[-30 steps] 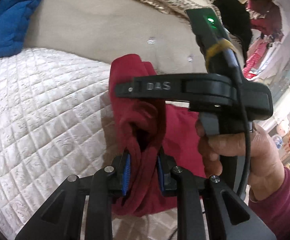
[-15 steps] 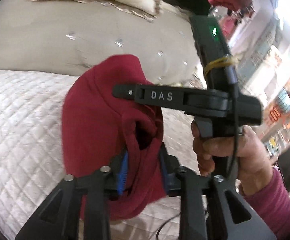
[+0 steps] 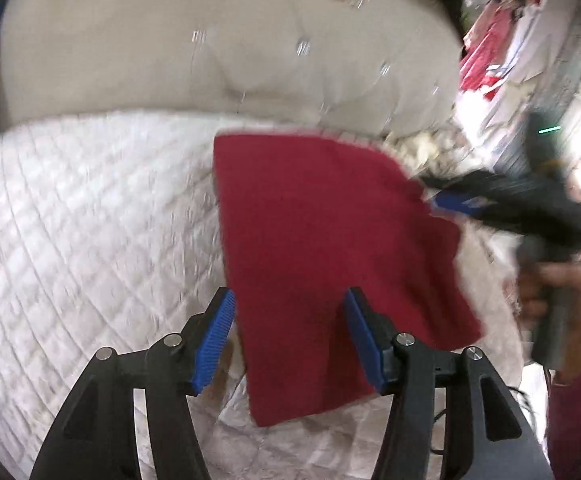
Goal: Fold small clothes
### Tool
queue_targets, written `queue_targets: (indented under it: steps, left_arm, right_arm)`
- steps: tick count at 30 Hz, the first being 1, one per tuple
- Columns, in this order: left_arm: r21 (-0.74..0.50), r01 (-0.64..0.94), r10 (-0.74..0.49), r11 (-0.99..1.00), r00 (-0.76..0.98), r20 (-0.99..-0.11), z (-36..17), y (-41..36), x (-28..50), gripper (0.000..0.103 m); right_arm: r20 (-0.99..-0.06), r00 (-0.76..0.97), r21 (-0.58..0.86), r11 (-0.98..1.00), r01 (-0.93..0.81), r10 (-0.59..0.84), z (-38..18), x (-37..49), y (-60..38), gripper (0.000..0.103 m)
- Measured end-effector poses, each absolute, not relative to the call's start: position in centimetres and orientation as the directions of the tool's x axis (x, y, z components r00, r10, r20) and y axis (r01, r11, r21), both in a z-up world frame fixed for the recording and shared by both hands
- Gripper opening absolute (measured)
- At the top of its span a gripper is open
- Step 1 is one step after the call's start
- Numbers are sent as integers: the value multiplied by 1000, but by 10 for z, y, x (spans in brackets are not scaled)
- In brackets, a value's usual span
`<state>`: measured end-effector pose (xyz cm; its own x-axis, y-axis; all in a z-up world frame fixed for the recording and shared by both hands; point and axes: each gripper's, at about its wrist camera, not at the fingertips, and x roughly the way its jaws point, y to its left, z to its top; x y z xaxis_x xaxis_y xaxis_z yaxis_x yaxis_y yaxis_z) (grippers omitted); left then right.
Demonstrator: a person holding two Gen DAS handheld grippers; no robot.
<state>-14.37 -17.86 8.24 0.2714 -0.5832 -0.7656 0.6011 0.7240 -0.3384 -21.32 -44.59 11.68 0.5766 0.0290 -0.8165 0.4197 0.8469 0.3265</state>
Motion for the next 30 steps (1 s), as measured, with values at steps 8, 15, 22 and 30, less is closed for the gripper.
queue_targets:
  steps: [8,15,22,30]
  left_arm:
    - [-280,613,-543,739,296,-786,65,-186,-160,35]
    - [-245,644,-518,725,274,-811,61,-194,-168,35]
    - [-232,644,-514,729,291,-807,63,-195,-169,35]
    - [-218,664,-514,715,288,-808,62,-201,-170,35]
  right_arm:
    - [-830,558,129,979,159,19,119,-234,-359,49]
    - [-879,475,130,950,285,-22,79,-260,-389,41]
    - [-777,628,356,844,401,30,114,-253,-431,75]
    - [-834,552,219,899,379,-30,90,-192,-432,25]
